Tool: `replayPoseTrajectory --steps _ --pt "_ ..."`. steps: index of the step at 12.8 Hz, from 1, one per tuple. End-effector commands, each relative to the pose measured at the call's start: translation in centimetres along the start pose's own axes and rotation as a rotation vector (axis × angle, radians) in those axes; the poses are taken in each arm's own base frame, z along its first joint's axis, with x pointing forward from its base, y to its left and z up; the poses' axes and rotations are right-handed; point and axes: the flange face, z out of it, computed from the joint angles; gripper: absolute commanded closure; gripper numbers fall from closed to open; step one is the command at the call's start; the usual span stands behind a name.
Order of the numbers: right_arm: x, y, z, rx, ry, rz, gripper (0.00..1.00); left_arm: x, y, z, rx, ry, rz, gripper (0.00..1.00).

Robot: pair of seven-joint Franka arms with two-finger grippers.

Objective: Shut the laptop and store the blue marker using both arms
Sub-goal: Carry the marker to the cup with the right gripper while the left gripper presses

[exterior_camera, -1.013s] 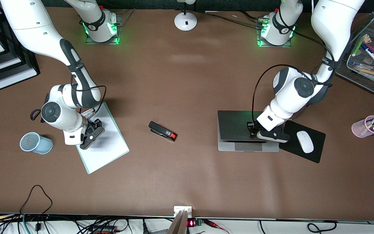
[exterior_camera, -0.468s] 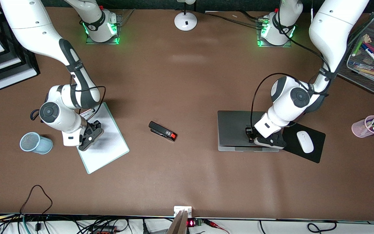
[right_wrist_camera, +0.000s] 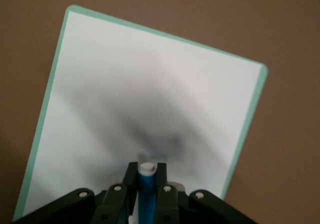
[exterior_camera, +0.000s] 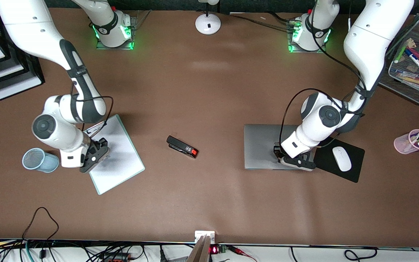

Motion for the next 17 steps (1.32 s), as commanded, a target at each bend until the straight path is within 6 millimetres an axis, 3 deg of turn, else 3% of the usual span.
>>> replayPoseTrajectory --steps 1,6,9,10,17 --pt "-1.1 1.2 -3.8 -0.006 0.028 -0.044 0.86 0.7 -0.1 1.4 0.007 0.003 0.038 1.00" --pt "-3.0 2.6 -9.0 0.052 0.094 -0.042 0.86 0.5 -0.4 2.0 0.007 -0.005 0.037 1.00" --pt "-4.6 6.0 -11.8 0.114 0.189 -0.141 0.86 0.9 -1.1 1.0 0.016 0.003 0.025 1.00" --pt "-5.3 6.7 -11.8 0.159 0.207 -0.175 0.86 1.4 -1.8 -0.9 0.036 -0.006 0.019 1.00" --pt "-12.4 13.5 -13.1 0.186 0.502 -0.345 0.86 2.4 0.6 -13.1 0.168 -0.208 0.045 0.99"
